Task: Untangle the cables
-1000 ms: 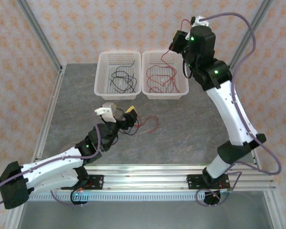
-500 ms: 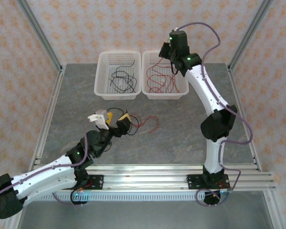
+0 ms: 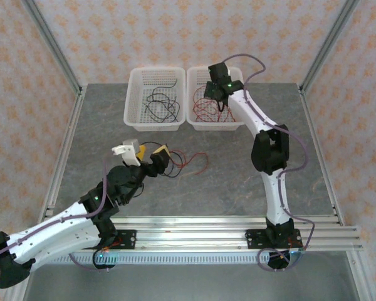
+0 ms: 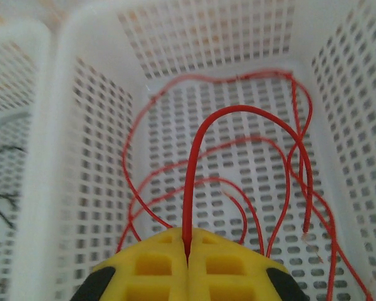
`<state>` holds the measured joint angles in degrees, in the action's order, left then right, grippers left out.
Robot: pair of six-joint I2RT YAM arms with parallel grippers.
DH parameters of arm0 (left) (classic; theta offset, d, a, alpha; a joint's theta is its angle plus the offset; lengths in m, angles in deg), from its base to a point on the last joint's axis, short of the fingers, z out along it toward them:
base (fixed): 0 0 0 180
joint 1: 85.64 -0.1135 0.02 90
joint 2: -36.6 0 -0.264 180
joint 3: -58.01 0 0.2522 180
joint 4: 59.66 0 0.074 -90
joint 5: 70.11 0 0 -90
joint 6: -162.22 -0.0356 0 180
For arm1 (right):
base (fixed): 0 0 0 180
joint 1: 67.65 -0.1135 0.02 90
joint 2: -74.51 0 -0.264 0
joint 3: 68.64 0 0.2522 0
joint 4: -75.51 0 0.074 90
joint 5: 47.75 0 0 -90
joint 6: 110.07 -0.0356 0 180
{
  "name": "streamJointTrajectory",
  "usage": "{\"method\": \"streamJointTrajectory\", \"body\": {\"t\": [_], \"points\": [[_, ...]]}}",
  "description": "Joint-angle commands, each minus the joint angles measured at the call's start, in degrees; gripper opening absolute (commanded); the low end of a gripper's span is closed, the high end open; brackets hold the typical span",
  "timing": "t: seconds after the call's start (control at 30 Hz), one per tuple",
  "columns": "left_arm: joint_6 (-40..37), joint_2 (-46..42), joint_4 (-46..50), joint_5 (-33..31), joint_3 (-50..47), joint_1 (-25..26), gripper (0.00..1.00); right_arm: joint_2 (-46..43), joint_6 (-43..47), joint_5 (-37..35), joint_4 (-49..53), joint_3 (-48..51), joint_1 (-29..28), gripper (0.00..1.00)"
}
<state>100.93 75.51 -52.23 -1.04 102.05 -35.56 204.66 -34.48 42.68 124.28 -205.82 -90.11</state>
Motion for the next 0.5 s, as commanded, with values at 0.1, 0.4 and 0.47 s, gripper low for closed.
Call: {"method": "streamJointTrajectory", "body": {"t": [0.1,0.4,0.47], "points": [[2.72,3.30,10.51,-3.54,6.10,-0.67,0.99,5.71,-1.14,-1.35,4.58,-1.42,0.13,0.00],[6.95,4.12,18.27,-6.50,10.27,-2.04,0.96,9.02,-1.11,0.19,4.75,-1.87,0.74,0.05],[8.01,4.72,20.66,-7.04,11.36,-2.46,0.94,9.46,-0.97,0.10,4.81,-2.18,0.75,0.09]]}}
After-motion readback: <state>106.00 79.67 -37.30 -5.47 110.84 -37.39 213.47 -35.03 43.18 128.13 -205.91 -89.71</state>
